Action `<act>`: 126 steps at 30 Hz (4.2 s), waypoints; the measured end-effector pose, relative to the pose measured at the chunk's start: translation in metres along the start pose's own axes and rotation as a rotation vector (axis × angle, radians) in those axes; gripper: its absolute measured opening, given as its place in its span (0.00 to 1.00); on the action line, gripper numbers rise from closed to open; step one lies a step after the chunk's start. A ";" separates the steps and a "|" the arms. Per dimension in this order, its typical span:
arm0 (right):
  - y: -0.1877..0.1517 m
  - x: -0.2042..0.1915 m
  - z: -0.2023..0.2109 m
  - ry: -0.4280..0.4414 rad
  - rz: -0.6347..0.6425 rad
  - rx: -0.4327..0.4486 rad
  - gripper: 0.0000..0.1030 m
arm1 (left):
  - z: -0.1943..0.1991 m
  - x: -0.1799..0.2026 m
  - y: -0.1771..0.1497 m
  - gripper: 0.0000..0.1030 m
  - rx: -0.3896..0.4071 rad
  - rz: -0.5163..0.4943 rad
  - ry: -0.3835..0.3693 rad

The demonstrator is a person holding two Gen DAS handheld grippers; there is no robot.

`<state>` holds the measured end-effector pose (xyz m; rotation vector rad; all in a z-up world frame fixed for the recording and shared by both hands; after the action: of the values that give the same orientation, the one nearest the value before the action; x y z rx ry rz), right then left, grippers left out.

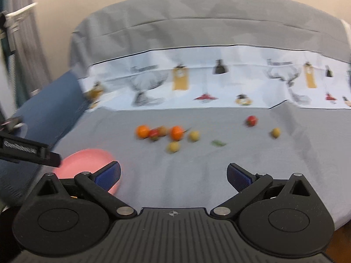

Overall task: Organize fruits
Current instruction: 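Reach the right tool to a yellow fruit while the left tool reaches an orange, then close the right tool on the yellow fruit while the left tool grasps the orange, then carry the yellow fruit and the orange over the pink plate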

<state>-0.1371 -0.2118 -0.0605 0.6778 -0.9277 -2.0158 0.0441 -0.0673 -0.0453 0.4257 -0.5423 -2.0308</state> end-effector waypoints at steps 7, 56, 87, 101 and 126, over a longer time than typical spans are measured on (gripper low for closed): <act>0.031 0.099 -0.081 -0.213 -0.123 0.010 0.99 | -0.096 0.036 0.079 1.00 -0.026 -0.028 -0.008; 0.029 0.145 -0.140 -0.214 -0.155 0.030 0.26 | -0.116 0.048 0.072 0.40 -0.065 0.000 -0.143; -0.031 -0.086 0.119 0.257 0.185 0.058 0.26 | 0.128 -0.064 -0.124 0.40 0.130 0.118 -0.080; -0.033 -0.089 0.136 0.258 0.206 0.093 0.26 | 0.148 -0.068 -0.131 0.40 0.174 0.143 -0.079; -0.031 -0.105 0.064 0.203 0.232 -0.082 0.26 | 0.072 -0.085 -0.110 0.40 0.027 0.177 -0.110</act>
<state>-0.1409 -0.0881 -0.0334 0.6822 -0.7632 -1.7355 -0.0303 0.0704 -0.0371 0.2732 -0.6517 -1.8861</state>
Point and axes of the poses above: each gripper's, at about its wrist camera, not at the fingertips, and z roughly against the way its jaws point, x to its right, y to its top, the point moved 3 cm from there along -z, roughly the way its jaws point, and after that the axes turned 2 degrees about -x, right-handed, at the moved point
